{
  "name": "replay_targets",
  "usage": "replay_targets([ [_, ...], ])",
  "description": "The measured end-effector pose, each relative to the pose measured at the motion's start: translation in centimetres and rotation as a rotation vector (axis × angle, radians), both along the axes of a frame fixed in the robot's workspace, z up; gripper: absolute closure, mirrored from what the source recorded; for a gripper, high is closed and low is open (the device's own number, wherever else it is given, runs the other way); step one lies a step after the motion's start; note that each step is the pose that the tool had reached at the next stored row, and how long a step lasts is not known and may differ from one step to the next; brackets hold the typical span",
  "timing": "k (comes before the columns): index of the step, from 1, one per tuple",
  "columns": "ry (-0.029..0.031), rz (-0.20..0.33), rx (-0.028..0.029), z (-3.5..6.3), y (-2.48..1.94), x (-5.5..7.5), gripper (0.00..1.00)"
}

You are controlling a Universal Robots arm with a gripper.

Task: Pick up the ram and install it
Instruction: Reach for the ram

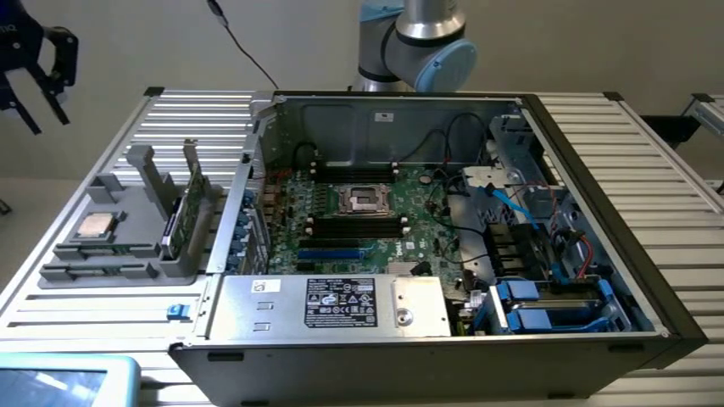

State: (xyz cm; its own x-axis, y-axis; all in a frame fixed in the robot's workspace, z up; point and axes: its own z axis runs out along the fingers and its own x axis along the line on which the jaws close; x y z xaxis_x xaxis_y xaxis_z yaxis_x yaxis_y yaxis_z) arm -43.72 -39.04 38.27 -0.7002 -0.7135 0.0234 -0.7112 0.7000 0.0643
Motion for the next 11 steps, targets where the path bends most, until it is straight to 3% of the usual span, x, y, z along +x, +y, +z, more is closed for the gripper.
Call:
replay_targets([
  [11, 0.0000, 0.201, 0.0000, 0.00, 0.00, -0.01, 0.65],
])
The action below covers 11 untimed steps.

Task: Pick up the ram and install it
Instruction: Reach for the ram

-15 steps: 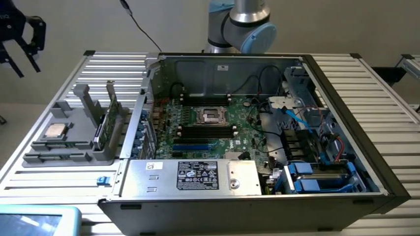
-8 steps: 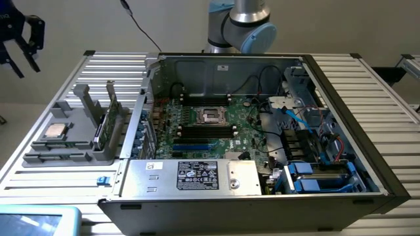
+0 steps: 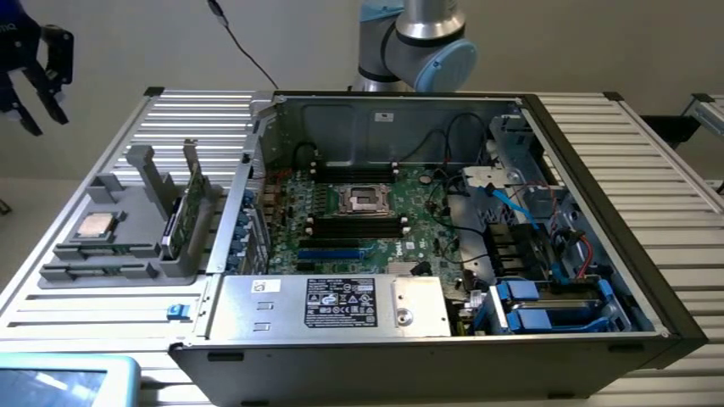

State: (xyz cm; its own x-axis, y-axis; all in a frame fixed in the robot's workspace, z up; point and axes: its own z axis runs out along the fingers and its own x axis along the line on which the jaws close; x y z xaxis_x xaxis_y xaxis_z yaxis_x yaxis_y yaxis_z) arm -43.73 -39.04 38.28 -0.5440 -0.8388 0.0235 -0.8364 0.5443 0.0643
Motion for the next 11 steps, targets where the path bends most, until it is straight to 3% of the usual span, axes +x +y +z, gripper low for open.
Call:
replay_targets([
  [11, 0.0000, 0.200, 0.0000, 0.00, 0.00, 0.00, 0.65],
])
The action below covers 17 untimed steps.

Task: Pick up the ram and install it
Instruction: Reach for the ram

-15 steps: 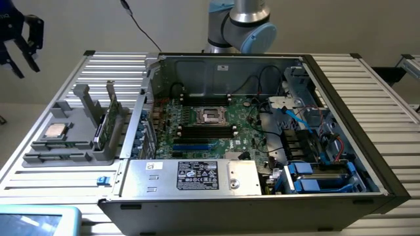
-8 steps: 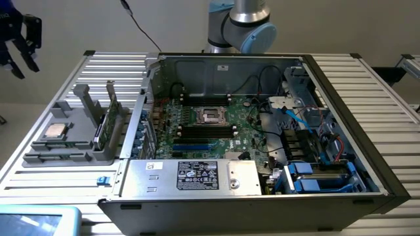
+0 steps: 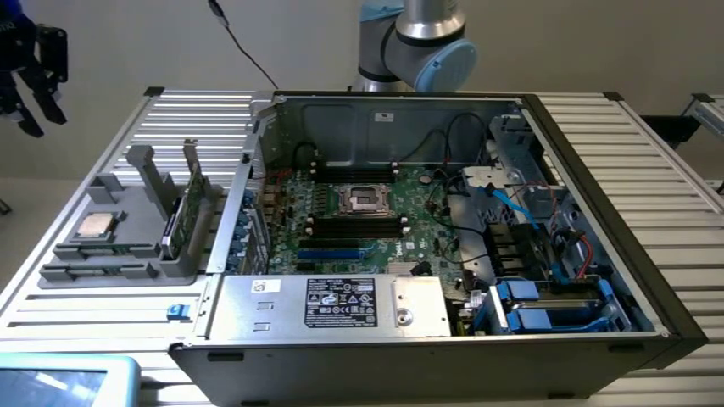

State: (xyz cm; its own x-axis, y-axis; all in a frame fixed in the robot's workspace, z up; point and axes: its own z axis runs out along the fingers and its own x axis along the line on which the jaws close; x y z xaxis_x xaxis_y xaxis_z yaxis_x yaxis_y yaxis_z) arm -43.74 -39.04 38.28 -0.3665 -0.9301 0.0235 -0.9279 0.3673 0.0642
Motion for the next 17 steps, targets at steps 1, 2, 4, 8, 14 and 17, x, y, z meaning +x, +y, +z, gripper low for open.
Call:
replay_targets([
  [1, 0.0000, 0.019, 0.0001, 0.00, 0.00, 0.00, 0.65],
  [2, 0.0000, 0.036, 0.0000, 0.00, 0.00, 0.00, 0.65],
  [4, 0.0000, 0.072, 0.0000, 0.00, 0.00, 0.00, 0.65],
  [8, 0.0000, 0.146, 0.0001, 0.00, 0.00, 0.00, 0.65],
  [14, 0.0000, 0.256, 0.0000, 0.00, 0.00, -0.02, 0.65],
  [17, 0.0001, 0.301, 0.0000, 0.00, 0.01, -0.07, 0.65],
])
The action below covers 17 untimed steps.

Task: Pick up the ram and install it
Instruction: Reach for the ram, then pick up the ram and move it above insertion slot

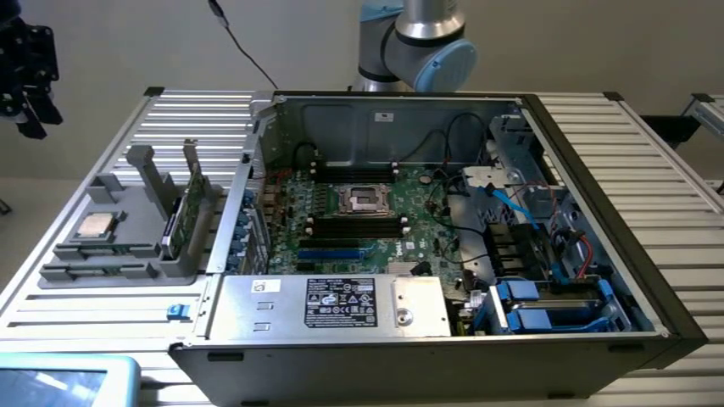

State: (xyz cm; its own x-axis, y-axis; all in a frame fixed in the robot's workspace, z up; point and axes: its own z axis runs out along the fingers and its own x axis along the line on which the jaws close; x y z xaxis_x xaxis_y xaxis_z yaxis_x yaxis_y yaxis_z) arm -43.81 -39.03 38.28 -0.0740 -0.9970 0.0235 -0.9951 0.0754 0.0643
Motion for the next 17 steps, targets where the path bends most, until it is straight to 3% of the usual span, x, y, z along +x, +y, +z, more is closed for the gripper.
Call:
replay_targets([
  [3, -0.0001, 0.024, 0.0001, -0.01, -0.01, -0.06, 0.65],
  [17, -0.0001, 0.025, 0.0000, -0.01, 0.00, -0.07, 0.65],
])
